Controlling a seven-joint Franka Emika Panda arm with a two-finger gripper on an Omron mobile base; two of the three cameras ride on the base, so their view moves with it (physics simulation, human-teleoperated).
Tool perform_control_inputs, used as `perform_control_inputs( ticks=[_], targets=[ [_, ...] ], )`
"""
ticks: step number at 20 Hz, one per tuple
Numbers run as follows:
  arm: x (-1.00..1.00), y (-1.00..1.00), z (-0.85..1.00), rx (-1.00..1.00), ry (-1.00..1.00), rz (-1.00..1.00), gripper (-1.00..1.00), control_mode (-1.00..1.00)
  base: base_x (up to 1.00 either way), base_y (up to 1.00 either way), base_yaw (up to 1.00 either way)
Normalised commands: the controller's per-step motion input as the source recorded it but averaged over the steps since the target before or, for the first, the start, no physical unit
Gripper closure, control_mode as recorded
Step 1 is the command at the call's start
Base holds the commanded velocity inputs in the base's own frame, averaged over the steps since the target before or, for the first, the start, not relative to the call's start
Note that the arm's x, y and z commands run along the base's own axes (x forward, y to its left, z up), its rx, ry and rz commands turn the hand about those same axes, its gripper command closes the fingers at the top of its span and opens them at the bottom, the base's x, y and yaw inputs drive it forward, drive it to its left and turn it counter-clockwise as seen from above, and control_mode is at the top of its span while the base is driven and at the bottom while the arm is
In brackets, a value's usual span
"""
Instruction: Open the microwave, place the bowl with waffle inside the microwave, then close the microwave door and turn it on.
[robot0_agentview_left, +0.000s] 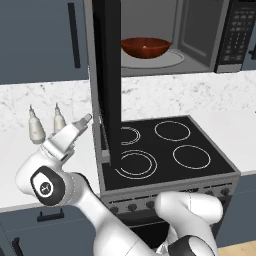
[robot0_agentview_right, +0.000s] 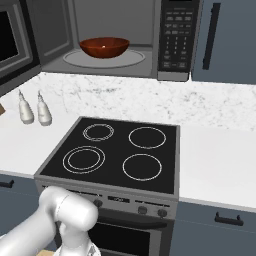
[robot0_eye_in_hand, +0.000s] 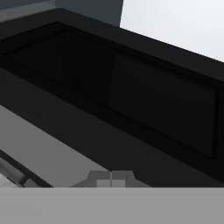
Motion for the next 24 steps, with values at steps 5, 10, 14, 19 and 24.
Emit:
perform_control_inputs(
  ticks=[5,10,14,19,24],
  targets=[
    [-0.49,-1.00,0.74,0.17,-0.25,0.00,1.00,-1.00,0.00,0.00,0.00],
    [-0.45,-1.00,0.81,0.19,-0.23,0.00,1.00,-1.00,0.00,0.00,0.00],
    [-0.13,-1.00,0.63,0.15,-0.05,0.11,1.00,-1.00,0.00,0.00,0.00],
    [0.12,-1.00,0.25,0.10,0.04,0.26,1.00,-1.00,0.00,0.00,0.00],
    [0.53,-0.60,-0.14,0.00,0.43,0.48,1.00,-1.00,0.00,0.00,0.00]
  ],
)
